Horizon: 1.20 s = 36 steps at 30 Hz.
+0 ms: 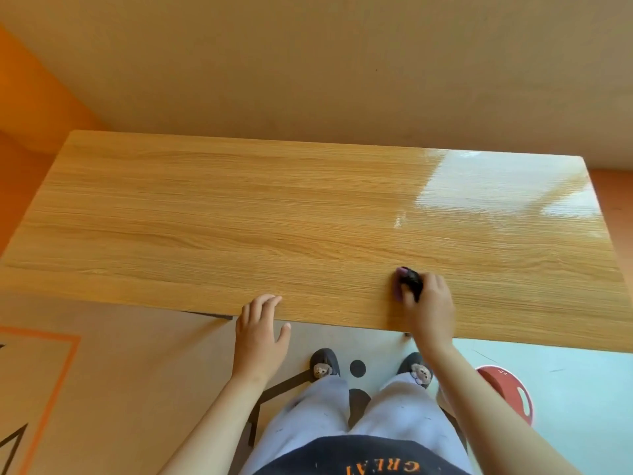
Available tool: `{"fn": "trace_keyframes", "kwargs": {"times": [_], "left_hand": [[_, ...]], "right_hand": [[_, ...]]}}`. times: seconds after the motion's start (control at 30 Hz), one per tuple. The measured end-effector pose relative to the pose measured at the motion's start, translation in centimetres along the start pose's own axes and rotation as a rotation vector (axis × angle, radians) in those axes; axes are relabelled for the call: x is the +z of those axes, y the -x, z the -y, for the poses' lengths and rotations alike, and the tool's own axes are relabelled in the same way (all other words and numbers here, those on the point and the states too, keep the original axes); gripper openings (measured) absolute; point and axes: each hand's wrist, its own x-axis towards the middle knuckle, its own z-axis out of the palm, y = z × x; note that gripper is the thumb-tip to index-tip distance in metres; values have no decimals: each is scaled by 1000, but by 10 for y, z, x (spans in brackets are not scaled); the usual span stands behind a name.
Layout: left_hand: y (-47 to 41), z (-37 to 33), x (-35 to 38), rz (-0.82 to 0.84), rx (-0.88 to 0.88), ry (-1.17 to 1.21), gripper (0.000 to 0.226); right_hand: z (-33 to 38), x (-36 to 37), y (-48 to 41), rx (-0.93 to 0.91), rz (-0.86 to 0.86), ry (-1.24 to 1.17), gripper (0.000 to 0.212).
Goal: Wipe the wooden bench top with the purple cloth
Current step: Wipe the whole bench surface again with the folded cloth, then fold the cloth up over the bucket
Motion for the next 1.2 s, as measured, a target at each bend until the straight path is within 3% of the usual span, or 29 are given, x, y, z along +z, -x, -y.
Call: {"fn": "trace_keyframes", "kwargs": {"times": [0.27, 0.47, 0.63, 0.8, 0.93, 1.2], "left_hand": [[-6, -10, -24, -6, -107, 228, 35], [-14, -50, -56, -12, -89, 449, 30], [-22, -111, -78, 134, 42, 571, 43], [-15, -183, -82, 335, 144, 736, 50], [-1, -244, -70, 480, 225, 883, 48], [16, -336, -37, 452, 124, 1060, 24]], "right_hand": [[101, 44, 15, -346, 483, -29, 25], [103, -18, 11, -215, 425, -310, 11], [78, -86, 8, 16, 506, -791, 9], [42, -138, 14, 118, 603, -1152, 18], [14, -176, 21, 144, 644, -1314, 26], [-35, -240, 16, 222, 593, -1459, 30]]}}
